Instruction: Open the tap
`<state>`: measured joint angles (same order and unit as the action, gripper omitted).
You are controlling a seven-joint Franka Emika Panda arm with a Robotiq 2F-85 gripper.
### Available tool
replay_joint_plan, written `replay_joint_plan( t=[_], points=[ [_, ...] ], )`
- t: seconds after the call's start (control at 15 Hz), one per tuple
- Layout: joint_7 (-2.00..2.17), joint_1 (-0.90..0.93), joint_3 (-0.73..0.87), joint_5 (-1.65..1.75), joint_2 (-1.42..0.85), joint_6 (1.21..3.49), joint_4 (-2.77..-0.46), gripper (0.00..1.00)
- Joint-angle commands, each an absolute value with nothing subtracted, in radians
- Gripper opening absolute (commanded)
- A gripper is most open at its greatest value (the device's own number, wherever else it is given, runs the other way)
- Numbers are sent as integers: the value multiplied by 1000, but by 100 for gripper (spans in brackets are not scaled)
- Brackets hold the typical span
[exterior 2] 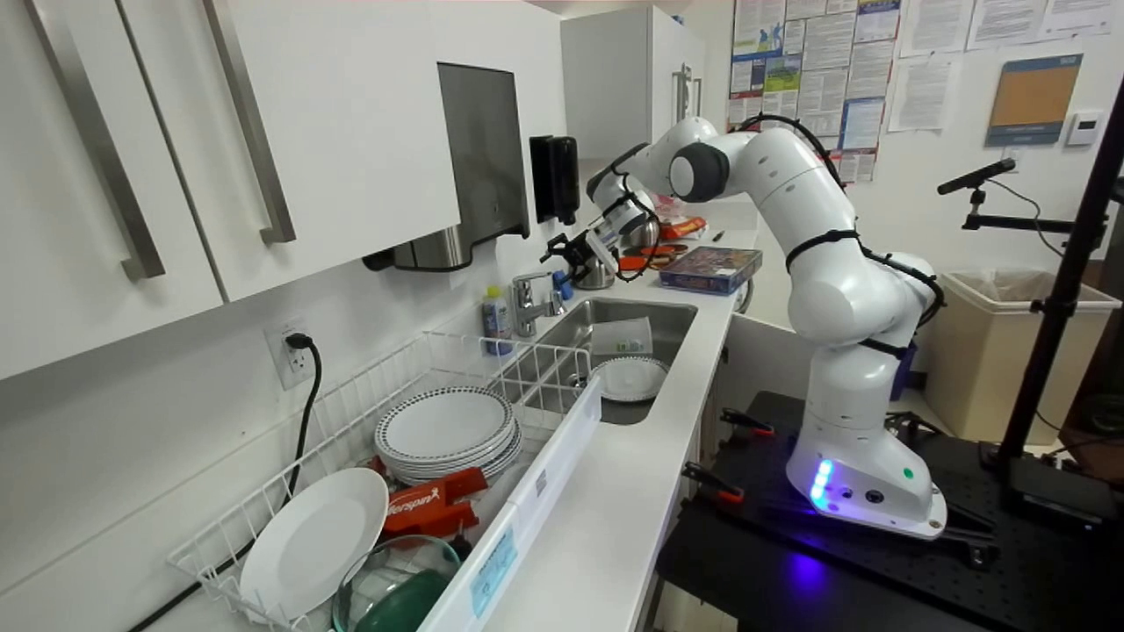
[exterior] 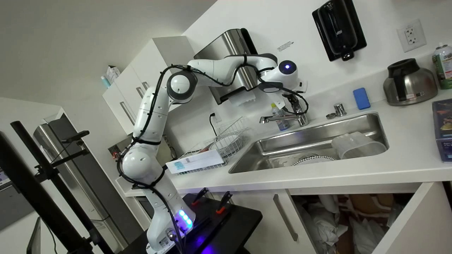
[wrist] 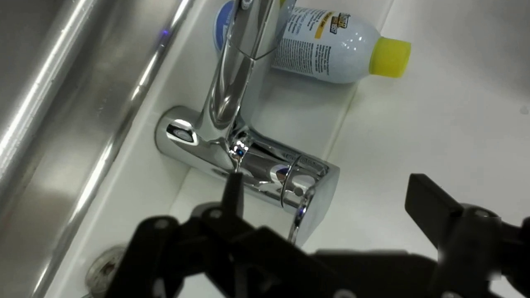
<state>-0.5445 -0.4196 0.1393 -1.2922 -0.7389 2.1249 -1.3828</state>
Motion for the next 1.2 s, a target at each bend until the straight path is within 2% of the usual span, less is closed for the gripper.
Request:
replay_joint_plan(
  t=[0.0, 0.13, 0.2, 0.27, 0.4, 1.0, 1.13],
  points=[
    [-540, -418, 114, -1337, -765, 2185, -1356, 100],
    [-547, -419, 101, -1362, -774, 2202, -1351, 100],
    [-548, -418, 98, -1373, -778, 2211, -1347, 95],
    [-552, -417, 95, -1385, -781, 2217, -1344, 74],
    [-553, -413, 95, -1399, -784, 2227, -1337, 69],
    [-554, -416, 102, -1400, -759, 2249, -1332, 0],
    [-562, -412, 100, -1405, -747, 2254, -1327, 1]
  ],
)
